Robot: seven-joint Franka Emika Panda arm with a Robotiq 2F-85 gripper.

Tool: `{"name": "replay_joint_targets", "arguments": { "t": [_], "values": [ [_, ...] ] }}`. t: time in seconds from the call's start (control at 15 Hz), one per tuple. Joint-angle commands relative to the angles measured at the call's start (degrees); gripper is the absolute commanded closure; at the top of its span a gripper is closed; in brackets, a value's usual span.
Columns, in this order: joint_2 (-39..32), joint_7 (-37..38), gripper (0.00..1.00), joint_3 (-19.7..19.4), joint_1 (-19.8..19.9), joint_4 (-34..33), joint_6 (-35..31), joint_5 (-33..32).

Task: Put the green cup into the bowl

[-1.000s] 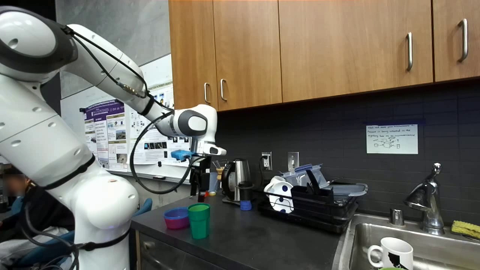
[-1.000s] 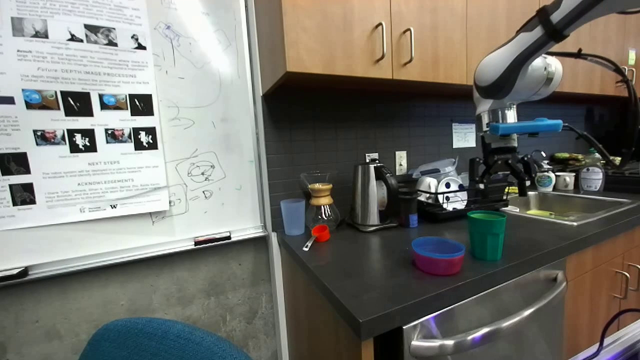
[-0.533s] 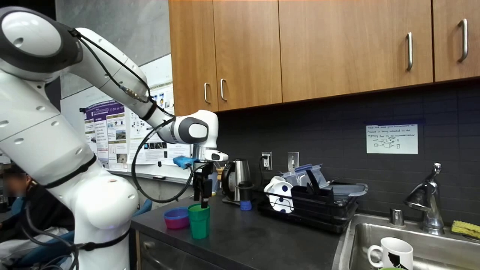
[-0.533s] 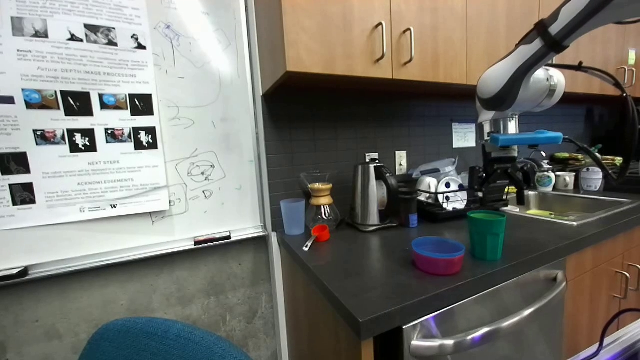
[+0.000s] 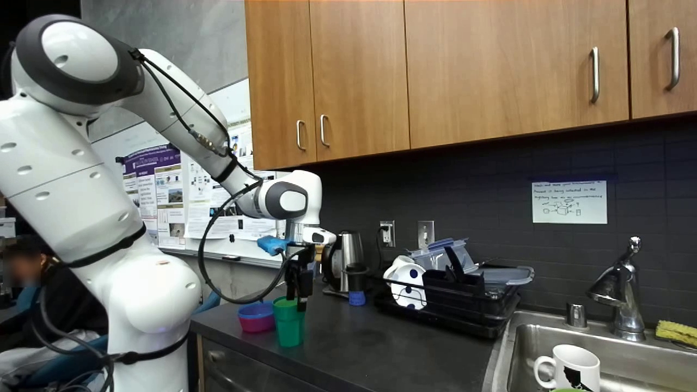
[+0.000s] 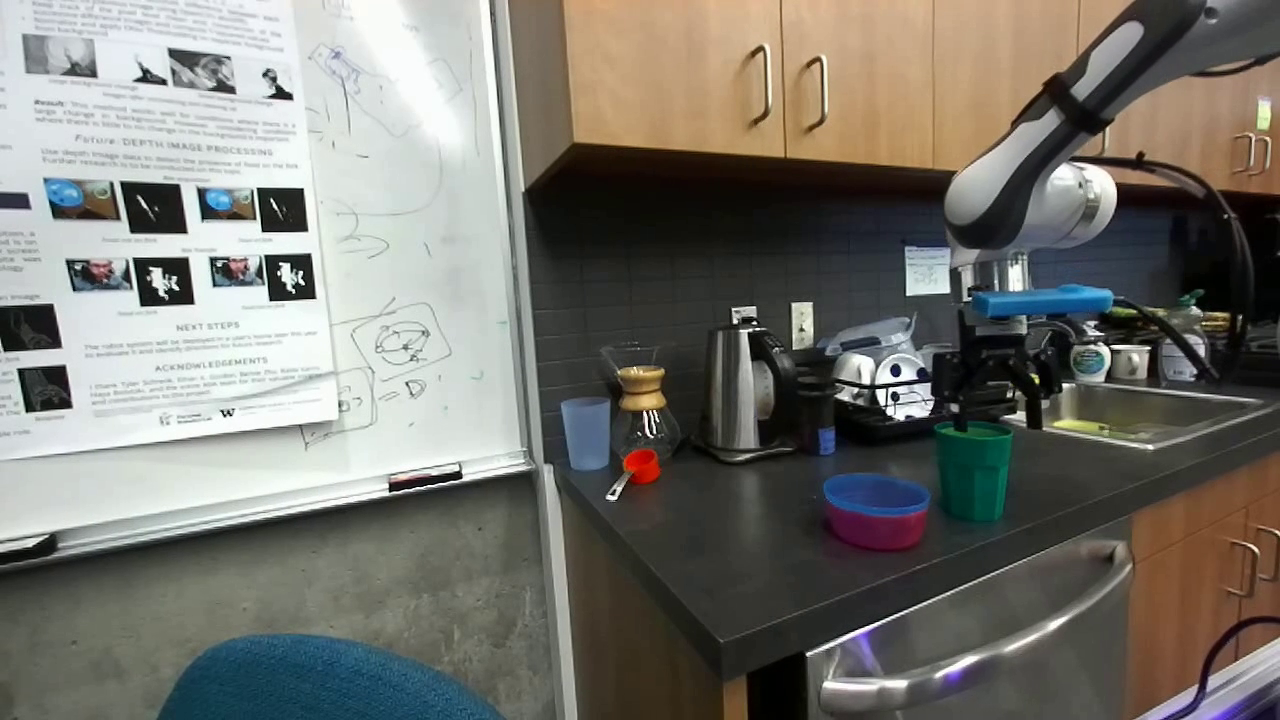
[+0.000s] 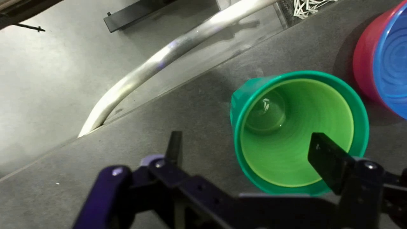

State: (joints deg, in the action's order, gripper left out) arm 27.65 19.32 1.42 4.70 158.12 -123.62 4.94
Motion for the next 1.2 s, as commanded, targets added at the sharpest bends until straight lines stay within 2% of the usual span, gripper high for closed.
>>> {"name": "replay_joint_targets", "arguments": {
  "t": [0.0, 0.07, 0.13, 0.27, 0.73, 0.87, 1.13],
  "values": [
    [-3.1, -0.9, 0.0, -0.6, 0.6, 0.0, -2.3, 0.1],
    [-3.6, -0.9, 0.25, -0.7, 0.5, 0.1, -2.6, 0.2],
    [-4.1, -1.0, 0.26, -0.7, 0.4, 0.1, -2.9, 0.3],
    [-4.5, -1.0, 0.39, -0.7, 0.1, 0.0, -3.0, 0.4],
    [-2.1, 0.3, 0.94, 1.3, -2.4, -0.5, 0.5, 1.5],
    [-0.9, 0.9, 1.0, 2.6, -3.9, -0.8, 2.2, 2.0],
    [3.2, 2.3, 0.98, 5.3, -6.8, -2.6, 7.2, 3.2]
  ]
}}
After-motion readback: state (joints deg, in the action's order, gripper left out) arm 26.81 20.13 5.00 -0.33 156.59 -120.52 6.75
